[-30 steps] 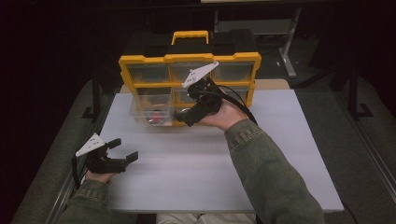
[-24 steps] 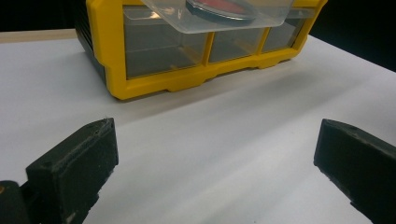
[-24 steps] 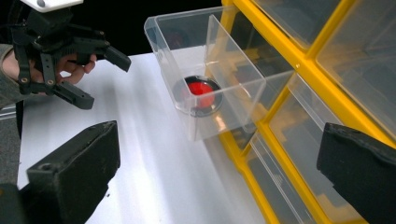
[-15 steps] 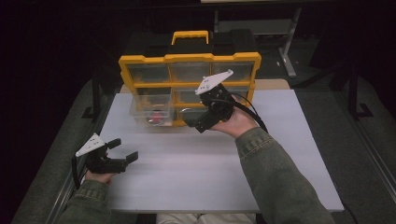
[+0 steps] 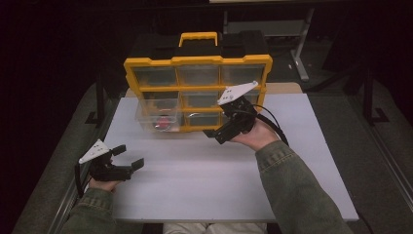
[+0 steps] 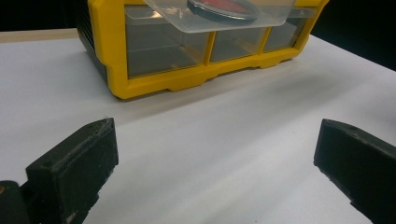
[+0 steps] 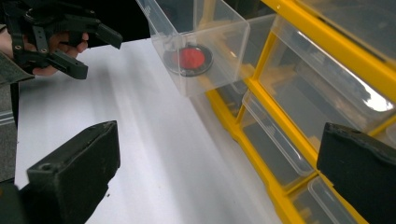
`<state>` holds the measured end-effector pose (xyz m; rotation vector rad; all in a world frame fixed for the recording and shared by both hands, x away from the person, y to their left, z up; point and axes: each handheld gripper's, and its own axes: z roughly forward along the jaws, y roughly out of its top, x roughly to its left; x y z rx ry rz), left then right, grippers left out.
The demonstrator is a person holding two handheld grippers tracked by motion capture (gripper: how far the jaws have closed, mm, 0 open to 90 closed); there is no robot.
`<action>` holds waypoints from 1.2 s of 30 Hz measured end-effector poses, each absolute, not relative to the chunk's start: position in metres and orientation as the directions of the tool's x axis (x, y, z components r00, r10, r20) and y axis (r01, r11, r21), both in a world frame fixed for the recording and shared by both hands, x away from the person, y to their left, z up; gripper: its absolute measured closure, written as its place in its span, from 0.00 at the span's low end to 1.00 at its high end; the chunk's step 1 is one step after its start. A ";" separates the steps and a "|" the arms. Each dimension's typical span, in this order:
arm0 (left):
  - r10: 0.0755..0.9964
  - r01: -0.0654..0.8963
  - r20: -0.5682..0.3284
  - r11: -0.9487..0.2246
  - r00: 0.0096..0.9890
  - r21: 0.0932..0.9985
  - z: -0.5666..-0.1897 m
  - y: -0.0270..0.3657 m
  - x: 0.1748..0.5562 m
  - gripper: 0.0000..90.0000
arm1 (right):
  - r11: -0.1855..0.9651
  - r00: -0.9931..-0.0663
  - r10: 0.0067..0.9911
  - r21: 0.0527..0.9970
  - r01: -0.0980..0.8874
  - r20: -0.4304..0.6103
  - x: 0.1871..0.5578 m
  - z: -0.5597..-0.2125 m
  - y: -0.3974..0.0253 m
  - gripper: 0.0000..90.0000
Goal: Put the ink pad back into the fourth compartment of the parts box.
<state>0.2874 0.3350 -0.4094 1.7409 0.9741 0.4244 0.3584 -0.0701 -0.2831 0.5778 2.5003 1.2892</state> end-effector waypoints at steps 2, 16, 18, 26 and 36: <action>0.777 0.406 -0.167 -0.122 0.606 0.906 -0.409 0.335 0.287 0.00 | 0.520 -0.882 0.468 0.823 0.228 -0.051 0.357 -0.286 -0.074 0.00; 0.780 0.406 -0.167 -0.120 0.603 0.906 -0.409 0.335 0.286 0.00 | 0.462 -0.854 0.519 0.848 0.260 -0.021 0.345 -0.305 -0.107 0.00; 0.781 0.406 -0.170 -0.115 0.601 0.907 -0.409 0.334 0.286 0.00 | 0.452 -0.849 0.528 0.852 0.266 -0.015 0.343 -0.308 -0.111 0.00; 0.781 0.404 -0.168 -0.116 0.602 0.908 -0.409 0.335 0.285 0.00 | 0.418 -0.827 0.563 0.863 0.285 0.001 0.334 -0.325 -0.126 0.00; 0.780 0.405 -0.165 -0.121 0.603 0.906 -0.409 0.335 0.285 0.00 | 0.368 -0.802 0.597 0.878 0.307 0.030 0.323 -0.347 -0.146 0.00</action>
